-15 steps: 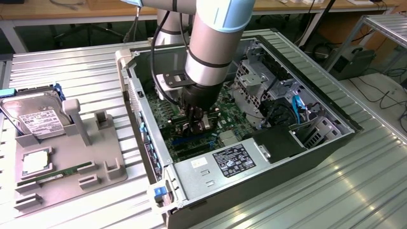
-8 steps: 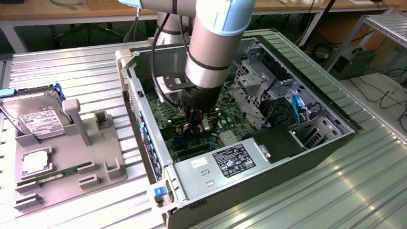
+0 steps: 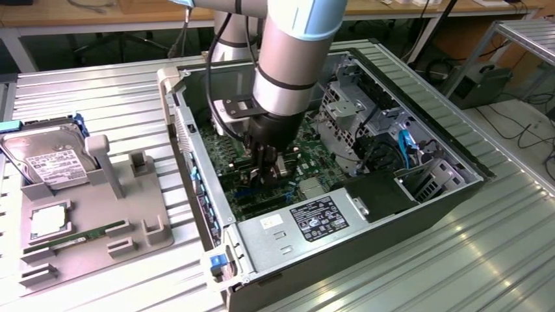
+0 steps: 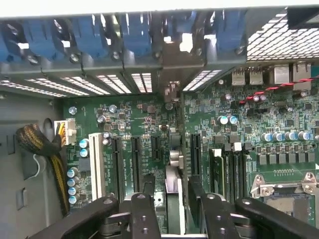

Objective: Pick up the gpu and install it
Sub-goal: 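Insert the gpu into the slot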

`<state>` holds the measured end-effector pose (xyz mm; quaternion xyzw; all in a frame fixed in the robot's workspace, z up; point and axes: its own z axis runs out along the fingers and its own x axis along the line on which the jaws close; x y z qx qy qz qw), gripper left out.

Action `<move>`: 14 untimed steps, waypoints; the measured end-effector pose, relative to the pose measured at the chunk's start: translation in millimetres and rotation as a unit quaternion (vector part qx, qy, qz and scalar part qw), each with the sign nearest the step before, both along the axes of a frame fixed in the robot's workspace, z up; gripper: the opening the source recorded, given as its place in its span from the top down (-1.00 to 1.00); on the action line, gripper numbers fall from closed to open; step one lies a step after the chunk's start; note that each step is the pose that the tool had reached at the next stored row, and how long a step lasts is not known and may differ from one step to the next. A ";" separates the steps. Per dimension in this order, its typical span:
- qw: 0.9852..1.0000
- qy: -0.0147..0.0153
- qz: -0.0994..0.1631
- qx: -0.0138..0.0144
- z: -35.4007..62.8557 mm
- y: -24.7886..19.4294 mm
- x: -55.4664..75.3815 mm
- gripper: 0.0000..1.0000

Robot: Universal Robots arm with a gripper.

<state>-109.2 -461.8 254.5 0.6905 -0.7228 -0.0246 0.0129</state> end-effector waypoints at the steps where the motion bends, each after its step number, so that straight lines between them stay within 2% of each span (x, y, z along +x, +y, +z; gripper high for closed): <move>1: 1.000 0.000 0.000 0.000 7.8 0.1 0.0 0.21; 4: 1.000 0.000 0.000 0.000 21.5 0.5 0.0 0.23; 5: 1.000 0.000 0.000 0.000 25.0 0.6 0.0 0.36; 6: 1.000 0.000 0.000 0.000 29.6 0.8 0.0 0.36; 7: 1.000 0.000 0.000 0.000 31.8 1.0 0.0 0.50; 9: 1.000 0.000 0.000 0.000 34.3 1.4 0.0 0.73; 10: 1.000 0.000 0.000 0.000 34.3 1.9 0.0 0.79; 14: 1.000 0.000 0.001 0.000 34.4 6.8 0.0 0.79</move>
